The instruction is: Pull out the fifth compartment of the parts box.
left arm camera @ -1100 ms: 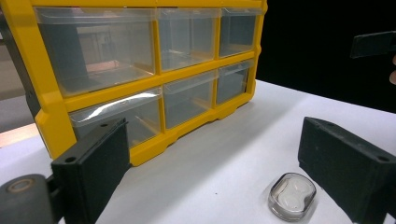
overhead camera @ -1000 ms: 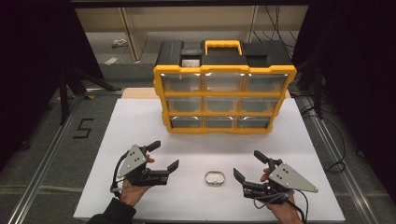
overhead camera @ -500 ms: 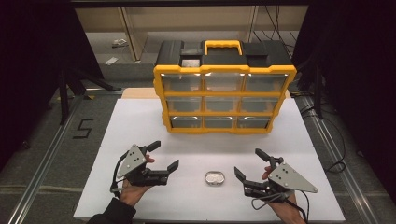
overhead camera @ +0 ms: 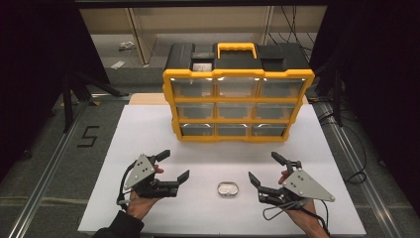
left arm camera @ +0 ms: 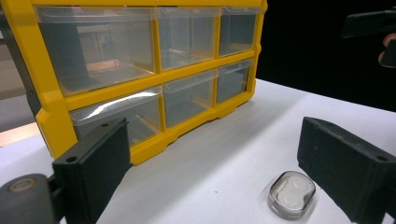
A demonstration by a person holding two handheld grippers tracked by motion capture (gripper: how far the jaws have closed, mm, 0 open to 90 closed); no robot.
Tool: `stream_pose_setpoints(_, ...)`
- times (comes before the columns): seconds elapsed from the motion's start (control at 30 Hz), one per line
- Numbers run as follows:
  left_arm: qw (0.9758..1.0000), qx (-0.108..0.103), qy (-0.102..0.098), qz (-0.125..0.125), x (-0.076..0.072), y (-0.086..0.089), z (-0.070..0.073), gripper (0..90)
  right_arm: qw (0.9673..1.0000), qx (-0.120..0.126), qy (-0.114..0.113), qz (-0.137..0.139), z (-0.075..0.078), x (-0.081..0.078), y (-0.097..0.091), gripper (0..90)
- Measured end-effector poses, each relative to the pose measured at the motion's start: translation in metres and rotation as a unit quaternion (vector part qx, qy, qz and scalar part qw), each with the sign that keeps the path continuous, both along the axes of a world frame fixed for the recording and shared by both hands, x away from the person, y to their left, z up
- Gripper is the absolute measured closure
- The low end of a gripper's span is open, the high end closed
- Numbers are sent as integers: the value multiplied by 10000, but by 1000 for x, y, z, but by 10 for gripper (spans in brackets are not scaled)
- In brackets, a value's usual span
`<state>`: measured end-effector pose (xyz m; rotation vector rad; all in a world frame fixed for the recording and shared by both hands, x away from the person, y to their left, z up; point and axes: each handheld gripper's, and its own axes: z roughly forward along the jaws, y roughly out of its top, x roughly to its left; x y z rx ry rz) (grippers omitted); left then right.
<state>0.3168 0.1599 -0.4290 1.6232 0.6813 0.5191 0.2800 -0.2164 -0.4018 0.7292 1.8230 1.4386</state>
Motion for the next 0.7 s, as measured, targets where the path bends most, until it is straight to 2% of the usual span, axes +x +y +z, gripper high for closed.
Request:
stream_pose_setpoints(0.2,10000,20,14,5,0,0,-1,92,9995,-229,-223,-73,3,4,3,162)
stream_pose_setpoints(0.23,10000,21,19,1,0,0,-1,92,9985,-393,-375,-114,4,7,5,163)
stream_pose_setpoints(0.27,10000,21,19,1,0,0,-1,92,9985,-393,-375,-114,4,7,5,163)
stream_pose_setpoints(0.3,10000,37,11,-2,1,-1,-1,92,9973,-533,-490,-157,5,9,6,165)
stream_pose_setpoints(0.33,10000,37,11,-2,1,-1,-1,92,9973,-533,-490,-157,5,9,6,165)
stream_pose_setpoints(0.37,10000,33,14,-4,1,-1,-1,92,9961,-635,-586,-197,7,12,7,167)
stream_pose_setpoints(0.67,10000,71,-4,-13,0,-1,-1,93,9936,-860,-690,-255,12,23,8,171)
stream_pose_setpoints(0.7,10000,53,12,-7,0,-1,-1,93,9926,-931,-733,-278,14,26,8,174)
